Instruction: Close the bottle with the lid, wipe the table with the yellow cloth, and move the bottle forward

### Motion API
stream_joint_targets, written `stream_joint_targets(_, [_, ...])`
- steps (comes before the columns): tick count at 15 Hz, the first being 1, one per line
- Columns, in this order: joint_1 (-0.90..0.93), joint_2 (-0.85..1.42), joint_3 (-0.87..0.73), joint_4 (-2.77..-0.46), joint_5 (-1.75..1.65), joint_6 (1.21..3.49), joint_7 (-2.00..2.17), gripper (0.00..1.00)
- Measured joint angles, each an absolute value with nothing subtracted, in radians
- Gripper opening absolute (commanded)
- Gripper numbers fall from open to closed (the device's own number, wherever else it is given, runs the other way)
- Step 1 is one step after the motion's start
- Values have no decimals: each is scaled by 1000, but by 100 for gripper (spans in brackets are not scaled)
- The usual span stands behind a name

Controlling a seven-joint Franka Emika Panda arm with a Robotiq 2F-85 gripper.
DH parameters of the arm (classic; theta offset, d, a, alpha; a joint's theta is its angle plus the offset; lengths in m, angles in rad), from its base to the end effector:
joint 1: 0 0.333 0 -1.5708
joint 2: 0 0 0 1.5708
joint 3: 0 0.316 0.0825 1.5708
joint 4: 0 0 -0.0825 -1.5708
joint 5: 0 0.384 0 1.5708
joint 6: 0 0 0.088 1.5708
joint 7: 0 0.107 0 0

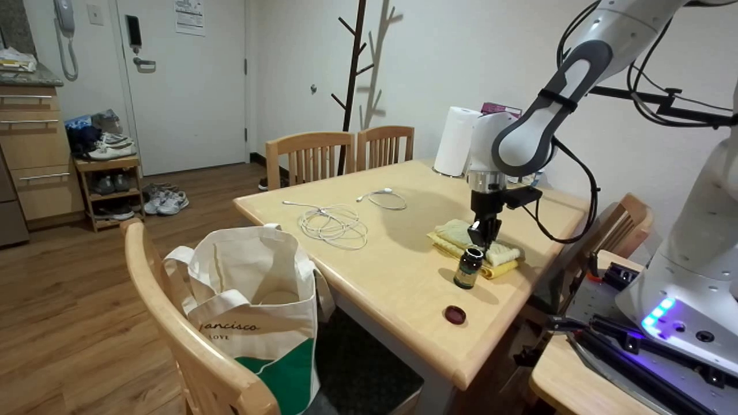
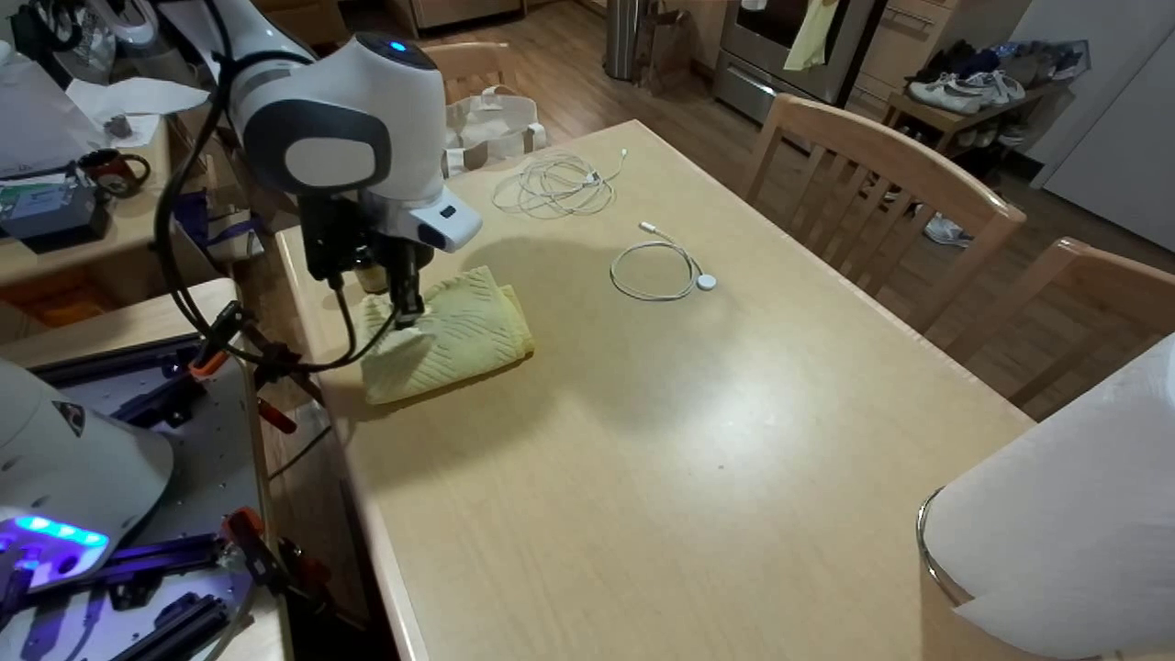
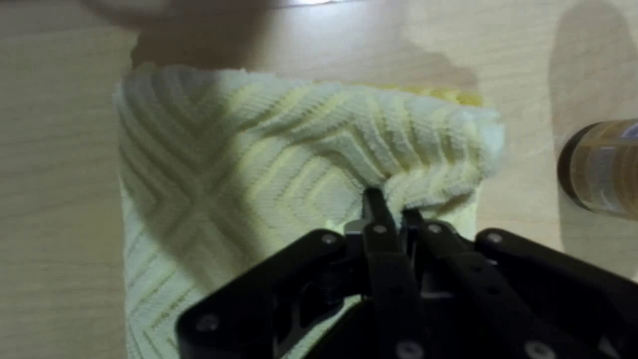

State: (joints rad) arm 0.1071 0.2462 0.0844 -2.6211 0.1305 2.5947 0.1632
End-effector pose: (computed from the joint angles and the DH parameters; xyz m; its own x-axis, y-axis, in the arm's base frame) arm 0.3891 0.0758 0.1456 0.9566 -0.0870 -0.2781 -0.0936 -0.9956 -0.0107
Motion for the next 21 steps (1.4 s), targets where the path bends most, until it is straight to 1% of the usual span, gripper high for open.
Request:
stream_joint_targets(7, [68,222,-84,-2670,40,2485,203,8])
stream_joint_targets(12, [26,216,-132,-2686,13,2478,203,8])
stream_joint_targets(15, [27,215,-96,-2686,27,2518,191,8])
stream_joint_targets(21, [48,235,92,-2612,152,2713,97,8])
